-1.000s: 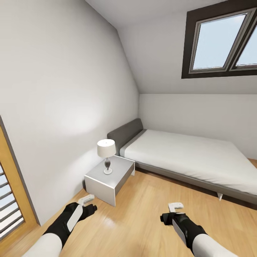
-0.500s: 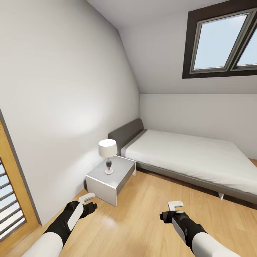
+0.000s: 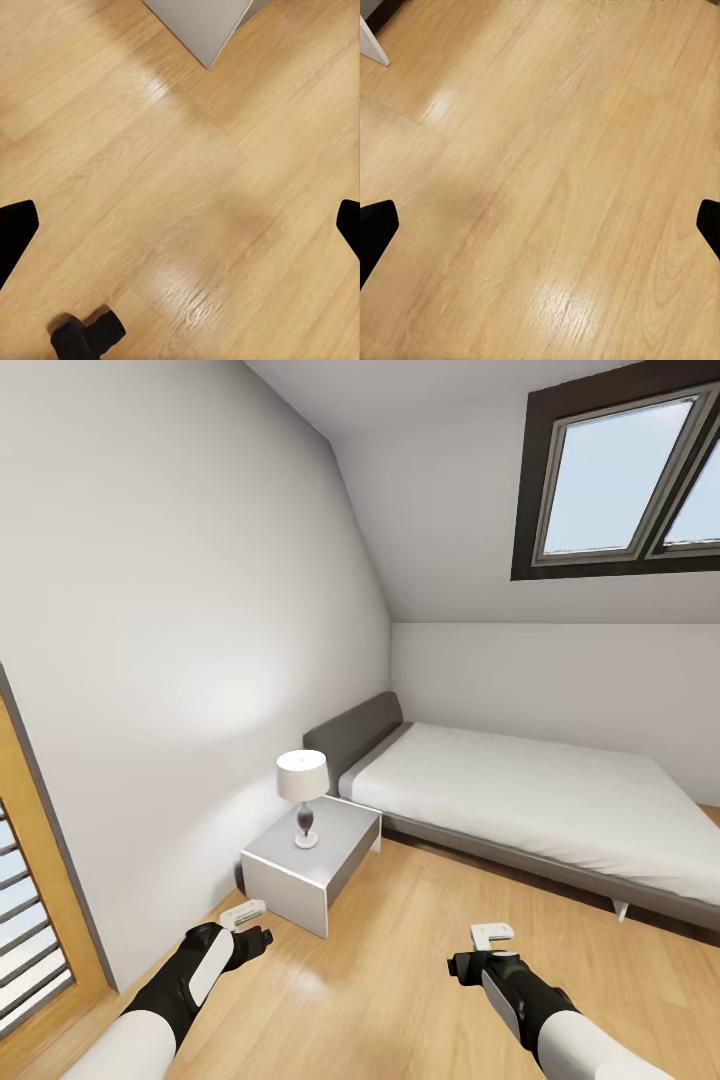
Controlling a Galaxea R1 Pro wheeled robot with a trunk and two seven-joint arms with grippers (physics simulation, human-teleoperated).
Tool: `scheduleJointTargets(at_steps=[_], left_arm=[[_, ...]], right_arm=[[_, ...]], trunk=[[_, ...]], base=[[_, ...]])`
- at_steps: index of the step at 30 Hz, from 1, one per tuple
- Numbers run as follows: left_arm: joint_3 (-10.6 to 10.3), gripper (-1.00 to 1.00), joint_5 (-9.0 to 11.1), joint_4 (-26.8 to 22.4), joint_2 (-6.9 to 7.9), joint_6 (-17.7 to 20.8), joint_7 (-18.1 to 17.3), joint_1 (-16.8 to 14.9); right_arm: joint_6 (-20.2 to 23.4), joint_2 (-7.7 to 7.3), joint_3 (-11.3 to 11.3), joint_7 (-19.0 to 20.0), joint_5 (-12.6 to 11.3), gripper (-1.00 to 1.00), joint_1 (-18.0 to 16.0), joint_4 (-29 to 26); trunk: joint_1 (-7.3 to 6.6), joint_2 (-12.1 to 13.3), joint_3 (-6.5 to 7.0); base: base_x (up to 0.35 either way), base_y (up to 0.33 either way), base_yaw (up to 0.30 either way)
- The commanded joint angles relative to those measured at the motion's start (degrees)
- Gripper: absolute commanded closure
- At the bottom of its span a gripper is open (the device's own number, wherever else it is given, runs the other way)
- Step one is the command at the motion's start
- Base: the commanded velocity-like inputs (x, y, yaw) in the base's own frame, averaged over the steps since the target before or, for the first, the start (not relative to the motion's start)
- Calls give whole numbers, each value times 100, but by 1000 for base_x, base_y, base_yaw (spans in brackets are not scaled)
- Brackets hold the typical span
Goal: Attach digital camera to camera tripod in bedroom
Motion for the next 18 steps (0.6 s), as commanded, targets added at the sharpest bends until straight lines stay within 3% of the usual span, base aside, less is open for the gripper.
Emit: scheduleJointTargets(at_steps=[1, 18], left_arm=[[9, -100, 62, -11, -3, 23, 41, -2], [21, -100, 41, -21, -117, 22, 57, -2]], right_arm=[[39, 1, 4, -15, 32, -100, -1, -12], [39, 1, 7, -15, 32, -100, -4, -12]], trunk=[[0, -4, -7], [22, -44, -25]], base=[[0, 0, 0], [0, 0, 0]])
